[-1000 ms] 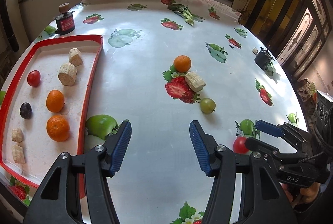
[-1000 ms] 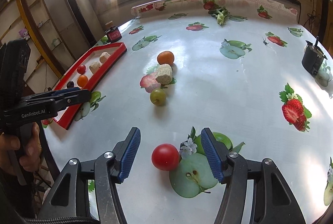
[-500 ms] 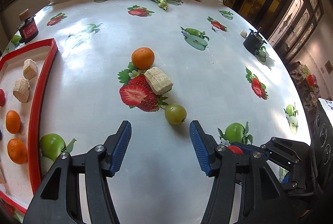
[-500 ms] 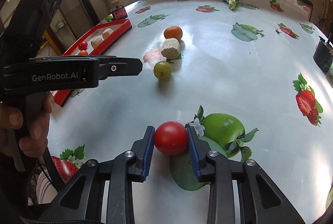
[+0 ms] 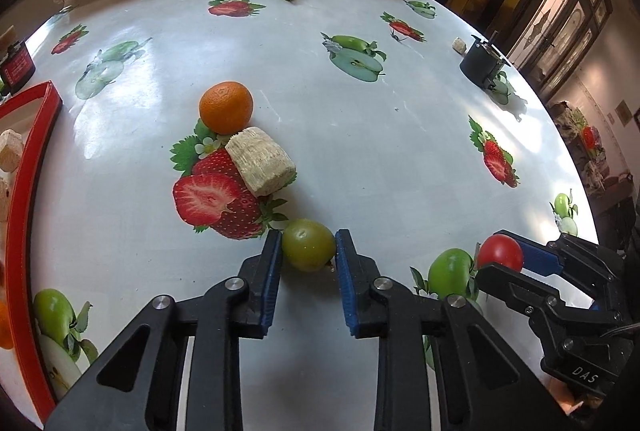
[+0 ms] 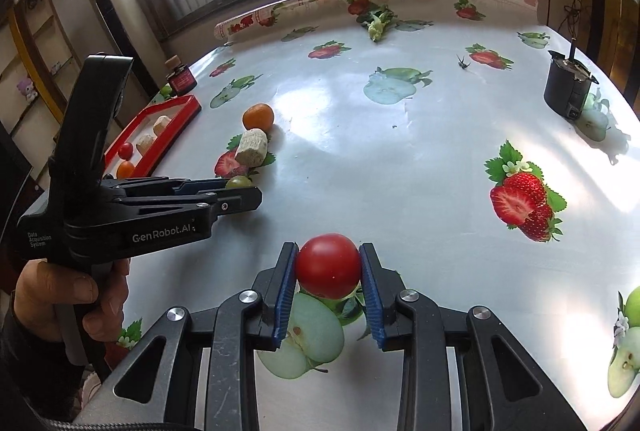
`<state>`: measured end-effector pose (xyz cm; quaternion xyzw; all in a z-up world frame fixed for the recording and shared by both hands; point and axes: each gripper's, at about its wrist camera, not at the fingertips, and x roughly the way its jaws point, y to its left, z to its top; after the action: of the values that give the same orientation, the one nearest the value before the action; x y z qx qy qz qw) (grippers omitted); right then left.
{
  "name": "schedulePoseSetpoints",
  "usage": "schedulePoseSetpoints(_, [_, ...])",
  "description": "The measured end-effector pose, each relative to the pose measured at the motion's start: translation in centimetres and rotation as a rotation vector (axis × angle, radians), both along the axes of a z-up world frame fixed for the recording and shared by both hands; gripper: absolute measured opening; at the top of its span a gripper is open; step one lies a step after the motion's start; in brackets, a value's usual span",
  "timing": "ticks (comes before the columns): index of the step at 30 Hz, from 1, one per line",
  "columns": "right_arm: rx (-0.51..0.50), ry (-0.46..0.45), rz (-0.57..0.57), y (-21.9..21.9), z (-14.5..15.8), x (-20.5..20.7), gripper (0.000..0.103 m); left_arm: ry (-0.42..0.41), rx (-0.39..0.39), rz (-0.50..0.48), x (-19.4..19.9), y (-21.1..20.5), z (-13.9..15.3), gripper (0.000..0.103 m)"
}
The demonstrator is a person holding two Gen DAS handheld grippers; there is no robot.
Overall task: Organize fruits
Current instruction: 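Carry the tomato and green fruit into the tray and open both grippers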
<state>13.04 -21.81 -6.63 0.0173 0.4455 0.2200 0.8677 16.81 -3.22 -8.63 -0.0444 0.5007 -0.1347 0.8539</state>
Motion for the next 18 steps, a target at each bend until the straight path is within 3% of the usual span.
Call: schedulePoseSetpoints(18, [0.000, -0.021, 0.080, 3.8, 0.9, -0.3, 0.032, -0.073, 0.028, 0.109, -3.9, 5.4, 2.3, 0.023])
